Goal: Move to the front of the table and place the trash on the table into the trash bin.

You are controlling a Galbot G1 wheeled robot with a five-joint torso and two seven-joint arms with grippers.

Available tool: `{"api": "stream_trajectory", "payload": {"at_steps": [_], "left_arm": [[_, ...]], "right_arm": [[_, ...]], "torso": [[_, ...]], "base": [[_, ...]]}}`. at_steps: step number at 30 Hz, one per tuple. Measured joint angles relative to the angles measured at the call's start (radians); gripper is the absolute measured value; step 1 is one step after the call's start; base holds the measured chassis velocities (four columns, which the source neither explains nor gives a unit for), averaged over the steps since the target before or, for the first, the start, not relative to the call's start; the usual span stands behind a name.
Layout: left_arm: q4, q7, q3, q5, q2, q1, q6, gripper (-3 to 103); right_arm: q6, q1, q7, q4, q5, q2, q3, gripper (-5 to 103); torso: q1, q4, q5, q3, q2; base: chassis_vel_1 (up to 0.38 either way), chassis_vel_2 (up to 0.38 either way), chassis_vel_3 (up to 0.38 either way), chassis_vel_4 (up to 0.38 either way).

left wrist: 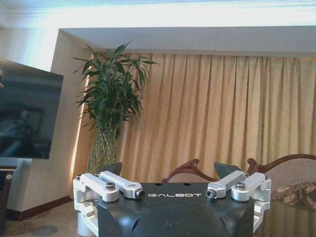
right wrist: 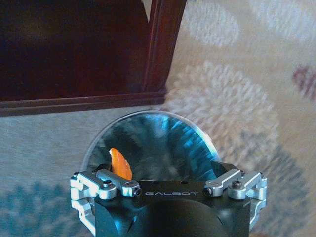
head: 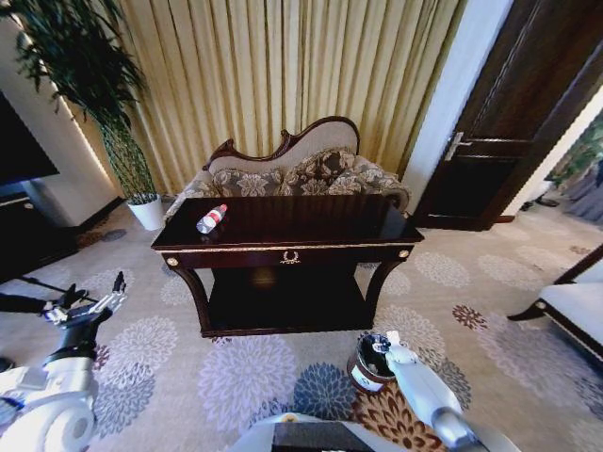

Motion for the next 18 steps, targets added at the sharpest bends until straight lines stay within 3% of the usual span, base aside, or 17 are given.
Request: {"api": "stream_trajectory", "payload": {"at_steps": [5, 16, 18], "left_arm": [[-0.003, 0.001, -0.001, 0.000, 0.000, 0.004, -0.001, 100], [-0.007, 0.005, 0.006, 0.000, -0.002, 0.004, -0.007, 100], [-0.009, 0.005, 0.006, 0.000, -0.002, 0.004, -0.013, 100]], "right_arm": [[0.011, 0.021, 0.000, -0.023, 0.059, 0.006, 0.000, 100], [0.063, 0.027, 0.000, -0.015, 0.045, -0.002, 0.000, 100], [0.111, 0.009, 0.000, 0.056, 0.021, -0.011, 0.013, 100]], "torso": [[0.000, 0.0000, -0.0003, 0.000, 0.000], [0.000, 0.0000, -0.0003, 0.000, 0.000], [0.000, -0.0001, 0.0003, 0.000, 0.000]], "base": [[0.000, 0.000, 0.000, 0.000], [0.000, 0.000, 0.000, 0.000], [0.000, 0.000, 0.000, 0.000]]}}
